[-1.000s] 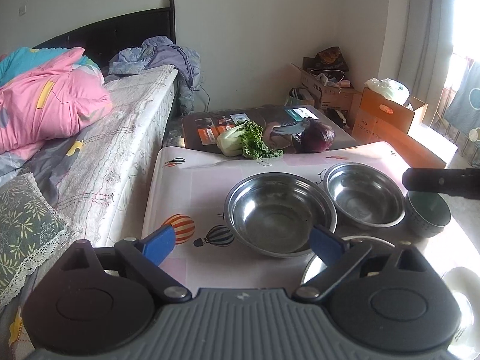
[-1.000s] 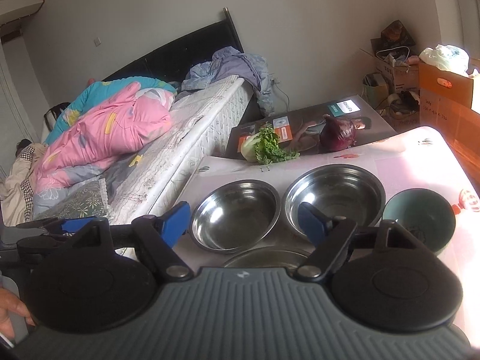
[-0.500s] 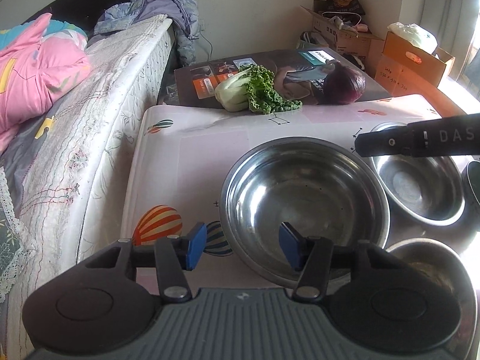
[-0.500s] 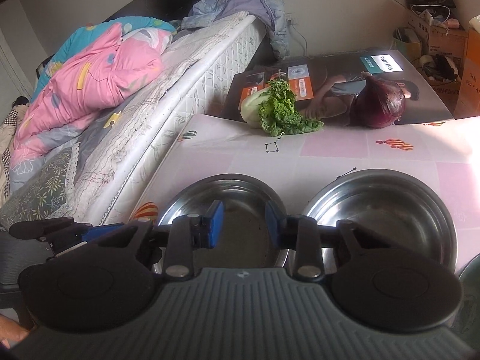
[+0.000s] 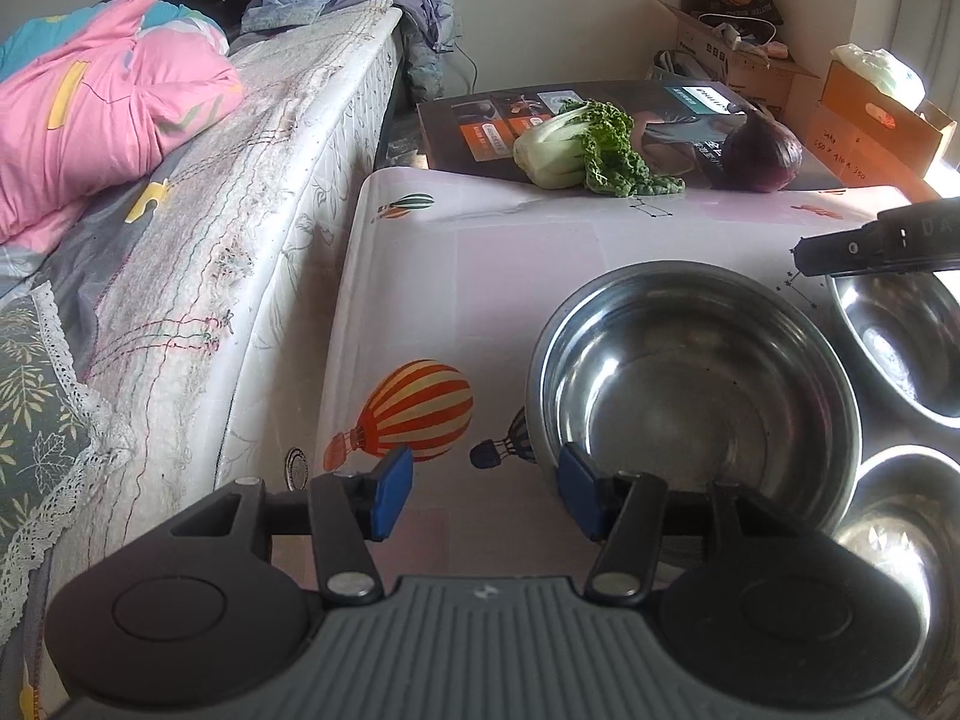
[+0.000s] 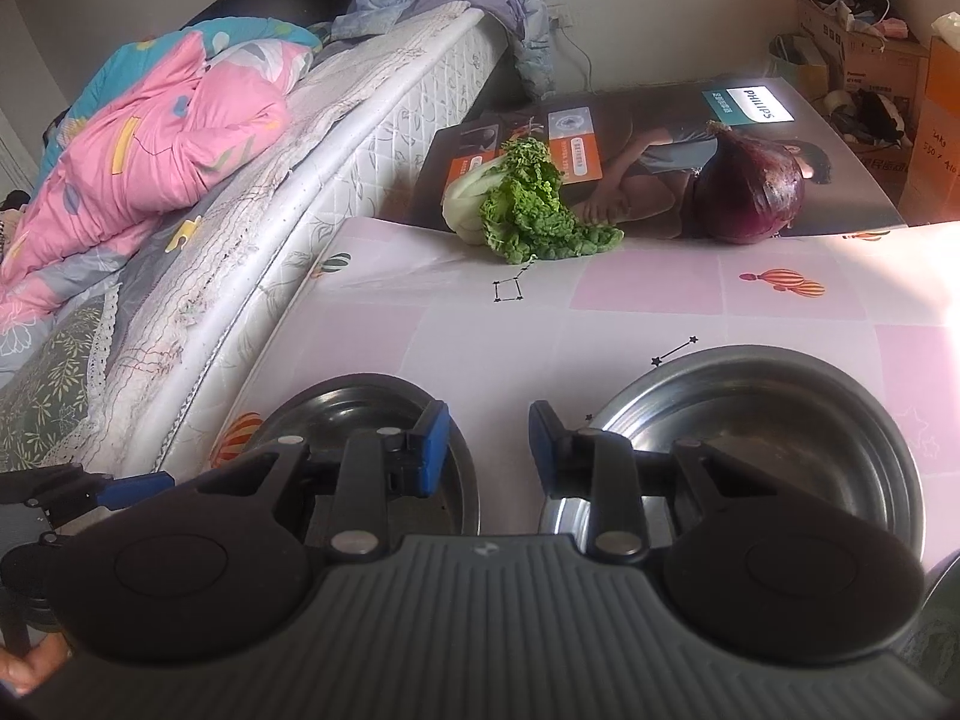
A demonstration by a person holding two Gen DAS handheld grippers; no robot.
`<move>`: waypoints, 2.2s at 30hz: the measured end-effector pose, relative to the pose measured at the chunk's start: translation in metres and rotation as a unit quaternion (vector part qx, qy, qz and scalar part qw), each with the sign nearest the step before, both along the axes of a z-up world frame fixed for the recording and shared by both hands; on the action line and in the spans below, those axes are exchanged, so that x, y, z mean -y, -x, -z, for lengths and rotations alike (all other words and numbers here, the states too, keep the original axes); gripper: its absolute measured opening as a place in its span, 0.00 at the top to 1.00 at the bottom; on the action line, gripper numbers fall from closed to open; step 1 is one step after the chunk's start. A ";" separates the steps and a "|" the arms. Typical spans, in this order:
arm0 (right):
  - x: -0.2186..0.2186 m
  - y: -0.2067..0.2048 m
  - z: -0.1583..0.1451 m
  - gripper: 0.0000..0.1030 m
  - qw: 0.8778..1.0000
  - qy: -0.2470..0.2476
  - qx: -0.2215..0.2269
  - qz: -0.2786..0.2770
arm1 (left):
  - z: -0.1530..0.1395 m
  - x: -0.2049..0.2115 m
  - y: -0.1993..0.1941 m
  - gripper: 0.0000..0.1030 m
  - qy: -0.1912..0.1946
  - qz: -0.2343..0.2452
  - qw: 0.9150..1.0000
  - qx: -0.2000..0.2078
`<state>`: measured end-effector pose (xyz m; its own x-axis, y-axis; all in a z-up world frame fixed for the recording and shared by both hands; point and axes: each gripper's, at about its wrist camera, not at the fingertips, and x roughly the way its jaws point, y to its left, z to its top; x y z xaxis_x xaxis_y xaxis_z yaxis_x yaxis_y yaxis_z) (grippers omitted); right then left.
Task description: Organize plates and bowls
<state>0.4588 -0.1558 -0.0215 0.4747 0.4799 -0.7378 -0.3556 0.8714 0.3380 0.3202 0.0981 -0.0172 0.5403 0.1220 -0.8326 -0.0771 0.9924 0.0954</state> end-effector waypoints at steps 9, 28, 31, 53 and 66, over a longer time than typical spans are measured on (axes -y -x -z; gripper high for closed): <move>-0.042 0.021 0.010 0.72 0.997 -0.008 -0.041 -0.072 | -0.001 -0.017 0.007 0.46 0.024 -0.021 0.999 -0.008; 0.009 0.019 0.013 0.71 0.996 -0.056 -0.071 0.002 | 0.003 -0.013 0.011 0.55 0.126 -0.012 0.991 -0.033; 0.007 0.019 0.018 0.71 0.996 -0.048 -0.077 0.003 | 0.006 -0.011 0.009 0.56 0.127 -0.010 0.991 -0.036; -0.021 0.034 0.024 0.84 0.995 -0.035 -0.086 -0.036 | 0.013 -0.020 0.012 0.74 0.119 -0.021 0.991 -0.056; -0.023 0.040 0.031 0.85 0.996 -0.032 -0.079 -0.028 | 0.018 -0.011 0.006 0.74 0.098 -0.018 0.993 -0.056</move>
<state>0.4187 -0.1324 -0.0528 0.3269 0.5501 -0.7685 -0.3403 0.8271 0.4473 0.3144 0.1089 -0.0356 0.4419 -0.0302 -0.8965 -0.1134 0.9895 -0.0892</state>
